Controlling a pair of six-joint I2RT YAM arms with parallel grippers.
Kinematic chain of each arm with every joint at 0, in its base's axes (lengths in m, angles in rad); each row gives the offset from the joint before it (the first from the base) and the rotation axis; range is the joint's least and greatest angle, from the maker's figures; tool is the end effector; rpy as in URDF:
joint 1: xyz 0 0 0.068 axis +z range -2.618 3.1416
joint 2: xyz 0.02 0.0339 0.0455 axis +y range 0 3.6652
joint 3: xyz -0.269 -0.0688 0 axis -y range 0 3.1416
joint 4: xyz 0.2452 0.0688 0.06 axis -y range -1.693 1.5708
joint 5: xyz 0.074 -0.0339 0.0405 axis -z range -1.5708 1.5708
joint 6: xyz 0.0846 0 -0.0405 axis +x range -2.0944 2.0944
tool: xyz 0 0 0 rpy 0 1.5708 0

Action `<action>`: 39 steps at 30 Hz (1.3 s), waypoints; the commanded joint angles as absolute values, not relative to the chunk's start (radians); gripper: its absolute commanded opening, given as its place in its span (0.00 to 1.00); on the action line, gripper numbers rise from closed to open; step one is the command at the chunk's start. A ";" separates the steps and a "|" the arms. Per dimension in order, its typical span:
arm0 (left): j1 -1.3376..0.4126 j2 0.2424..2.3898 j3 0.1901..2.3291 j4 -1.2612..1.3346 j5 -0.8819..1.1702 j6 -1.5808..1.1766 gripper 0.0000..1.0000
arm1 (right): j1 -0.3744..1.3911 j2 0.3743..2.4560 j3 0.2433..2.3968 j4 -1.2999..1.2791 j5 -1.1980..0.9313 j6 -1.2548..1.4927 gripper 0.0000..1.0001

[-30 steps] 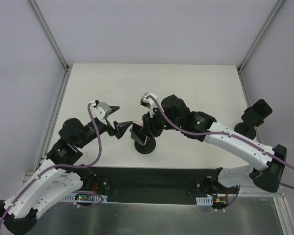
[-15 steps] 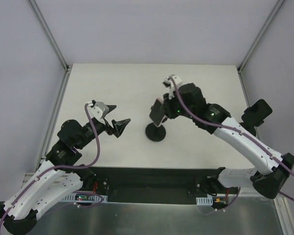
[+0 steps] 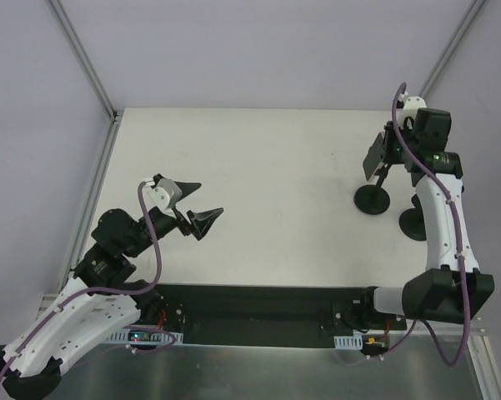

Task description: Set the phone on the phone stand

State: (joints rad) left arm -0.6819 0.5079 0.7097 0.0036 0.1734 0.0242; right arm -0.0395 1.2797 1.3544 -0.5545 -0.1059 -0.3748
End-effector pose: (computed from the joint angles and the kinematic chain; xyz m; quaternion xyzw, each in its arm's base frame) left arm 0.1206 -0.1167 0.3843 0.2804 0.5665 -0.3013 0.7139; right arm 0.3232 -0.0038 0.3763 -0.1695 0.8371 -0.0623 0.5163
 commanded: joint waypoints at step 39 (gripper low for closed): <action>-0.833 0.554 0.710 0.041 0.115 0.048 0.82 | -0.457 1.657 1.853 -0.512 -0.518 -0.541 0.00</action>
